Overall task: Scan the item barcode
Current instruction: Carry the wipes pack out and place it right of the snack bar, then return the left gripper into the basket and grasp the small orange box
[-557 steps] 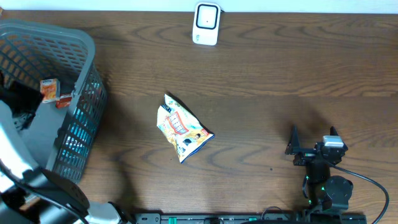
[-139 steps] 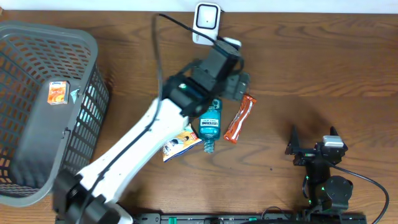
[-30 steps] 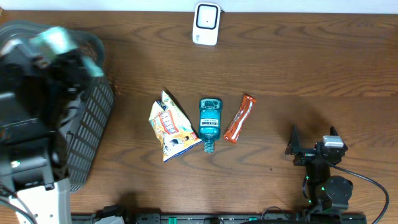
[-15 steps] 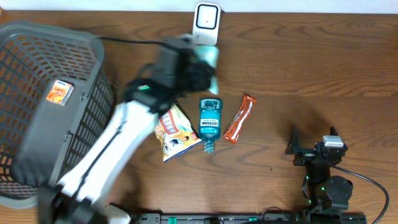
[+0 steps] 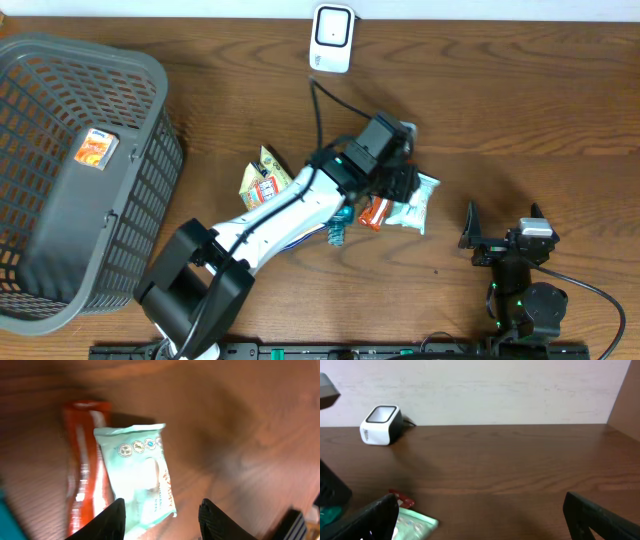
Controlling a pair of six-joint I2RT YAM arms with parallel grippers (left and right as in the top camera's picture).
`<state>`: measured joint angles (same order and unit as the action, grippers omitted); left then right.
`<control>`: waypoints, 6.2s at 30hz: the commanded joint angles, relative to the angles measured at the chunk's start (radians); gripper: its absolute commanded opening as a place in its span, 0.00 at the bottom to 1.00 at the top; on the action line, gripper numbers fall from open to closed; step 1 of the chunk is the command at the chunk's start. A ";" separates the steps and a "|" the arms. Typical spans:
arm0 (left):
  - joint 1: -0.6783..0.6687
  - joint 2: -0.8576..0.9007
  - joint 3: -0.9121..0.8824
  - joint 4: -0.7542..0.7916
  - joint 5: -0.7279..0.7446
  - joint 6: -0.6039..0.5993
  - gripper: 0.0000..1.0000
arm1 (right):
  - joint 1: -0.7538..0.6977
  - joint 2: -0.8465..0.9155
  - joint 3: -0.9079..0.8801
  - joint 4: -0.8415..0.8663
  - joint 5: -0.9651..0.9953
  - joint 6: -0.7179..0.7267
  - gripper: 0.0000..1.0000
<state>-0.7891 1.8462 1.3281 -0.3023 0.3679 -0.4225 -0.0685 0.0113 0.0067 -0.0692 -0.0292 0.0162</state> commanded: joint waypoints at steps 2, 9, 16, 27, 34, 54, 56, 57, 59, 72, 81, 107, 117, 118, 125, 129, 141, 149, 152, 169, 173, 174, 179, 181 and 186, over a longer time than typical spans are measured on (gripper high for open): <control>-0.033 0.029 0.004 0.002 -0.004 0.079 0.48 | 0.005 -0.005 -0.001 -0.003 0.001 0.013 0.99; -0.039 0.042 0.003 -0.003 -0.097 0.078 0.48 | 0.005 -0.005 -0.001 -0.003 0.001 0.013 0.99; -0.039 0.045 -0.012 -0.064 -0.219 0.078 0.48 | 0.005 -0.005 -0.001 -0.003 0.001 0.013 0.99; -0.036 0.027 -0.053 -0.225 -0.483 0.078 0.66 | 0.005 -0.005 -0.001 -0.003 0.001 0.013 0.99; 0.006 -0.109 -0.027 -0.281 -0.573 0.090 0.83 | 0.005 -0.005 -0.001 -0.003 0.001 0.013 0.99; 0.566 -0.780 0.198 -0.288 -0.491 0.161 0.91 | 0.005 -0.005 -0.001 -0.003 0.001 0.013 0.99; 0.602 -0.783 0.250 -0.288 -0.493 0.209 0.91 | 0.005 -0.005 -0.001 -0.003 0.001 0.013 0.99; 0.621 -0.781 0.271 -0.288 -0.503 0.227 0.91 | 0.005 -0.005 -0.001 -0.003 0.001 0.013 0.99; 0.673 -0.768 0.305 -0.288 -0.608 0.240 0.91 | 0.005 -0.005 -0.001 -0.003 0.001 0.013 0.99; 1.077 -0.533 0.308 -0.523 -0.715 0.009 0.99 | 0.005 -0.005 -0.001 -0.003 0.001 0.013 0.99; 1.238 -0.350 0.307 -0.592 -0.497 -0.028 1.00 | 0.005 -0.005 -0.001 -0.003 0.001 0.013 0.99; 1.277 -0.198 0.249 -0.573 -0.454 -0.024 1.00 | 0.005 -0.005 -0.001 -0.003 0.001 0.013 0.99; 1.277 -0.047 0.174 -0.478 -0.453 0.021 1.00 | 0.005 -0.005 -0.001 -0.003 0.001 0.013 0.99; 1.277 -0.021 0.174 -0.470 -0.453 0.041 1.00 | 0.005 -0.005 -0.001 -0.003 0.001 0.013 0.99; 1.277 0.158 0.174 -0.384 -0.453 0.063 1.00 | 0.005 -0.005 -0.001 -0.003 0.001 0.013 0.99; 1.277 0.208 0.174 -0.326 -0.453 0.063 0.99 | 0.005 -0.005 -0.001 -0.003 0.001 0.013 0.99; 1.277 0.290 0.172 -0.310 -0.453 0.063 0.07 | 0.005 -0.005 -0.001 -0.003 0.001 0.013 0.99; 1.277 0.197 0.173 -0.401 -0.454 0.066 0.07 | 0.005 -0.005 -0.001 -0.003 0.001 0.013 0.99; 1.277 0.111 0.173 -0.417 -0.453 0.066 0.07 | 0.005 -0.005 -0.001 -0.003 0.001 0.013 0.99; 1.277 -0.388 0.173 -0.497 -0.419 -0.010 0.07 | 0.005 -0.005 -0.001 -0.003 0.001 0.013 0.99; 1.272 -0.494 0.173 -0.497 -0.385 -0.024 0.07 | 0.005 -0.005 -0.001 -0.003 0.001 0.013 0.99; 1.269 -0.523 0.173 -0.497 -0.369 -0.026 0.07 | 0.005 -0.005 -0.001 -0.003 0.001 0.013 0.99; 1.223 -0.629 0.173 -0.486 -0.215 -0.029 0.07 | 0.005 -0.005 -0.001 -0.003 0.001 0.013 0.99; 1.188 -0.656 0.173 -0.482 -0.157 -0.028 0.07 | 0.005 -0.005 -0.001 -0.003 0.001 0.013 0.99; 1.022 -0.681 0.173 -0.479 -0.117 -0.028 0.07 | 0.005 -0.005 -0.001 -0.003 0.001 0.013 0.99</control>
<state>0.3275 1.1687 1.4975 -0.7830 0.1783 -0.4461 -0.0685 0.0113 0.0067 -0.0696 -0.0292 0.0162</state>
